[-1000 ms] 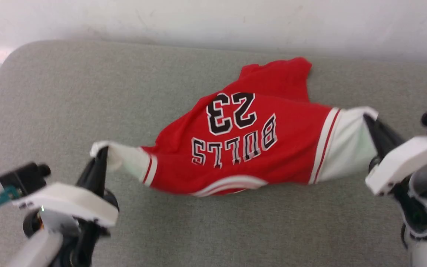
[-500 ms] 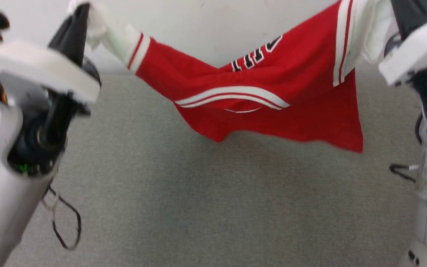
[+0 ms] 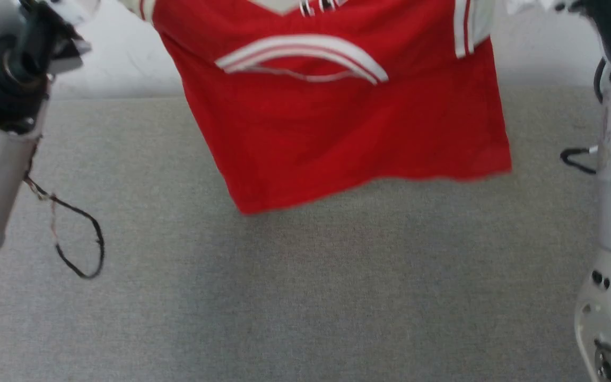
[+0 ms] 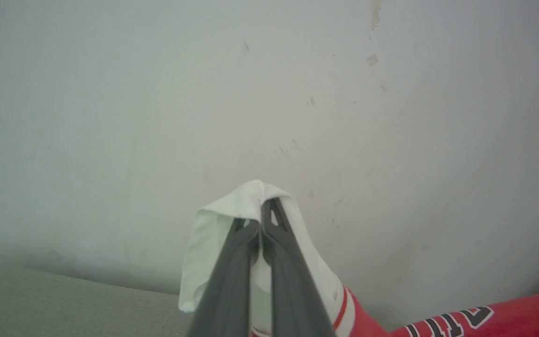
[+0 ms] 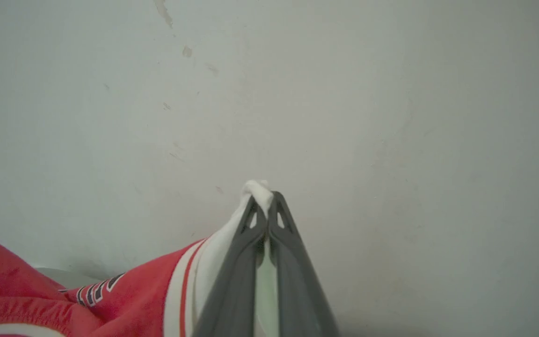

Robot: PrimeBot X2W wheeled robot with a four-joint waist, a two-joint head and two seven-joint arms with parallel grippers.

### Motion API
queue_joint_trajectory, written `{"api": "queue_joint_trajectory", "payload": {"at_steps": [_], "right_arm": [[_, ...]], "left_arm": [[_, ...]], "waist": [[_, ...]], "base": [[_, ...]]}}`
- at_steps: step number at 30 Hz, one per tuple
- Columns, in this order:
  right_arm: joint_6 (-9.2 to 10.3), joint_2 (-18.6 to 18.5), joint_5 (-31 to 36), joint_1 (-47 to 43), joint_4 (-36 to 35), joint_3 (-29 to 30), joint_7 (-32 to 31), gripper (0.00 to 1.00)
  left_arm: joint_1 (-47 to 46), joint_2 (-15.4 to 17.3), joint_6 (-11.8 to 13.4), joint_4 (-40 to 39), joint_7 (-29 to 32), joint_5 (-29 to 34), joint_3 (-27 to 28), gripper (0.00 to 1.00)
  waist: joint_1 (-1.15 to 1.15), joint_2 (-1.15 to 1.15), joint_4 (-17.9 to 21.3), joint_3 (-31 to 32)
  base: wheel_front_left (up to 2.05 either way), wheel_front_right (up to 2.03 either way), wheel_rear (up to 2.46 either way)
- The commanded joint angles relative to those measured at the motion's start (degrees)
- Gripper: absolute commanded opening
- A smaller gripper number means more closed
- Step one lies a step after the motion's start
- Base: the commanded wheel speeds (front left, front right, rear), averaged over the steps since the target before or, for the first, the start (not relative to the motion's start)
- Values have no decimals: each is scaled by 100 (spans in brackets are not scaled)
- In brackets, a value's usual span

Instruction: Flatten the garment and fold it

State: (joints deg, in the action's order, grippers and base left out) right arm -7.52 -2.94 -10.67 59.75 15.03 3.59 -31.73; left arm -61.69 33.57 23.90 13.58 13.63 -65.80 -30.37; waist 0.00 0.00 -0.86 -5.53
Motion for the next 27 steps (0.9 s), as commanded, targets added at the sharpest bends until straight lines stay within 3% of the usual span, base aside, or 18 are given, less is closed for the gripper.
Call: {"api": "queue_joint_trajectory", "payload": {"at_steps": [1,6,10,20,24,27], "right_arm": [[3,6,94,249,196,20,40,0],[3,6,499,1017,796,194,237,0],[3,6,822,1608,1088,341,465,0],[3,6,1453,2539,1709,732,1115,0],[3,6,1436,2559,1870,833,1339,0],[3,6,1265,2401,1894,710,1468,0]], "left_arm": [[-226,30,-7,146,3,122,-19,0],[-822,88,-144,535,-99,297,43,0],[-1303,72,-429,825,-327,317,210,0],[-1605,-147,-1739,1251,-1313,-112,801,0],[-1487,-160,-2131,1293,-1470,-251,888,0],[-1334,-150,-2292,1248,-1514,-351,935,0]], "waist": [[0,0,116,-358],[0,0,111,-1074],[0,0,-3,-1687],[0,0,-303,-2864],[0,0,-361,-3175],[0,0,-394,-3242]], "base": [[0,0,0],[0,0,0],[0,0,0],[0,0,0],[0,0,0],[0,0,0]]}}
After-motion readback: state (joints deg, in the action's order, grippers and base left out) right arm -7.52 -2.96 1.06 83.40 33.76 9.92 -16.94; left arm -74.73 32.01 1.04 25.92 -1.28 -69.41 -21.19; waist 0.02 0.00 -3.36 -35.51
